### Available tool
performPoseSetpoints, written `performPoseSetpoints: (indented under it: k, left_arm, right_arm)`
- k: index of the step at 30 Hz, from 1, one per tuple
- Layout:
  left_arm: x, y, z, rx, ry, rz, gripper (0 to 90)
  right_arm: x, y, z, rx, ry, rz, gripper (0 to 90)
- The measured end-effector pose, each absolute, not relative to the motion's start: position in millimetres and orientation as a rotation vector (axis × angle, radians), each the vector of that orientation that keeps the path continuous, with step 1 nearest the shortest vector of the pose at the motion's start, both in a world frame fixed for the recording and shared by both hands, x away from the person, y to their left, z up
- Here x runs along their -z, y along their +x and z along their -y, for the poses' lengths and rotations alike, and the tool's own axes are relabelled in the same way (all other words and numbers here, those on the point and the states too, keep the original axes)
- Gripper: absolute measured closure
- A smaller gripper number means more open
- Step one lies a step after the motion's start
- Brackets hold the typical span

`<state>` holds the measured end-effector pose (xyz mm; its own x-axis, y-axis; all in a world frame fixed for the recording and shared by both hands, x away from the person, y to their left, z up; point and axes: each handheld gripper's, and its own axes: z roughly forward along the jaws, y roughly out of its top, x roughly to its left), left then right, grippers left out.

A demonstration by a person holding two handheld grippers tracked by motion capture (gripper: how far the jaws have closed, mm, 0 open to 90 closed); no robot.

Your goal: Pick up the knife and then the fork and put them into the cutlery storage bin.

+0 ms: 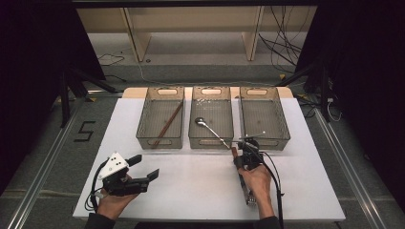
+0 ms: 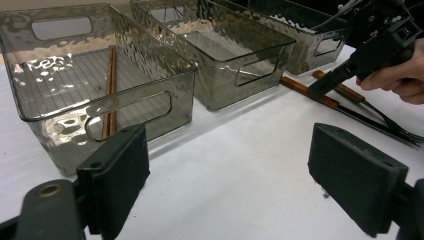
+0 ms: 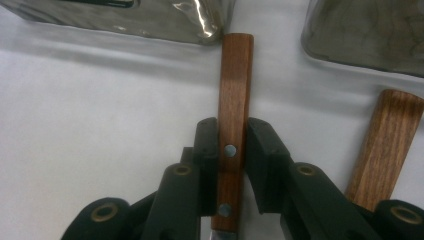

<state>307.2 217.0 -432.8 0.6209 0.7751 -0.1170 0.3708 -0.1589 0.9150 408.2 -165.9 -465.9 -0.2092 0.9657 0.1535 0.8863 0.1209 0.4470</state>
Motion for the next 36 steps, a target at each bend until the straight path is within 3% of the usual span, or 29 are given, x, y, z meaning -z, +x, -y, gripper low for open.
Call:
performPoseSetpoints:
  k: [36]
  left_arm:
    - [432.5,307.5,-219.2,-0.472,1.764,-0.936,16.3]
  right_arm:
    - [441.2,403.2,184.5,-0.971,1.806,-2.08,76.7]
